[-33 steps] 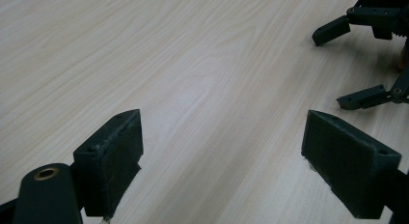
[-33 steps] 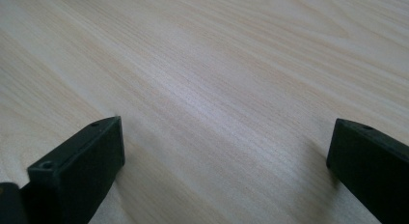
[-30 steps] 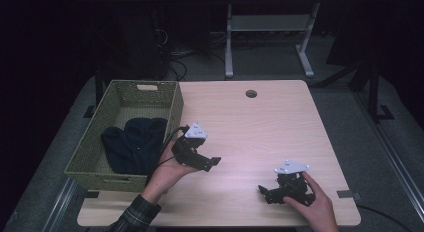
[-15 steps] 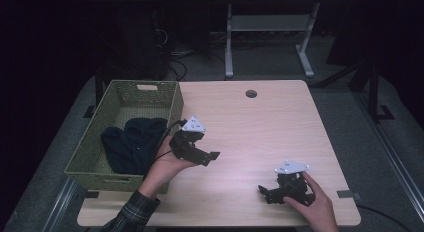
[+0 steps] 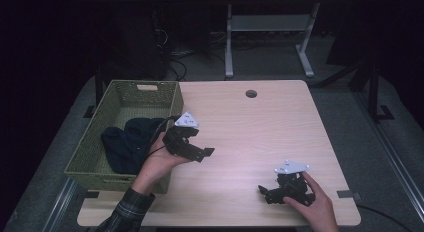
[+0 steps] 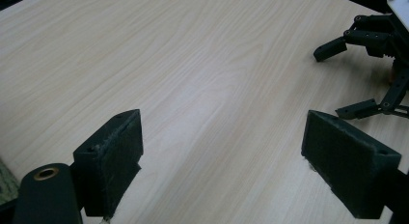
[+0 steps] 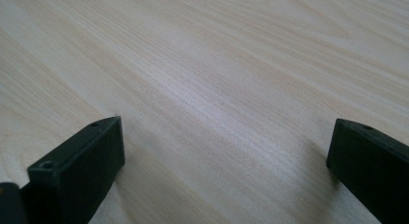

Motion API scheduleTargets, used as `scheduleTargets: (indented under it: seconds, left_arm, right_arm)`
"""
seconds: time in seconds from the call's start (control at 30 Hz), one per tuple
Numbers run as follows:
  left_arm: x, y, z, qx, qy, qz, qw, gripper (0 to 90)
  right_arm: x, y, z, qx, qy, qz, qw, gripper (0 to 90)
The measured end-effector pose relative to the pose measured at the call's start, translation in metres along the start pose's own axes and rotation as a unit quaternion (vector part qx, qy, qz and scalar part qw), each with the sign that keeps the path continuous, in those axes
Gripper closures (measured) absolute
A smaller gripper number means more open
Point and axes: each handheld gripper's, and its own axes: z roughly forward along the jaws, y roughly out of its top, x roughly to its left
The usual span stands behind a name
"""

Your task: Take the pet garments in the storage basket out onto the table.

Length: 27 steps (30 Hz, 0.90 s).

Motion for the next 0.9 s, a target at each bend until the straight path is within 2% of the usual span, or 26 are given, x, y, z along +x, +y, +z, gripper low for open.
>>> scheduleTargets:
  seconds: [0.37, 0.53, 0.9]
  left_arm:
    - [0.013, -0.004, -0.022, -0.010, 0.008, -0.007, 0.9999, 14.2]
    - [0.018, -0.007, -0.028, -0.007, 0.010, -0.007, 0.9999, 14.2]
    - [0.033, -0.014, -0.042, -0.007, 0.023, -0.020, 0.9995, 14.4]
  right_arm:
    - [0.000, 0.000, 0.000, 0.000, 0.000, -0.001, 1.0000, 0.0]
    - [0.000, 0.000, 0.000, 0.000, 0.000, -0.001, 1.0000, 0.0]
    - [0.000, 0.000, 0.000, 0.000, 0.000, -0.001, 1.0000, 0.0]
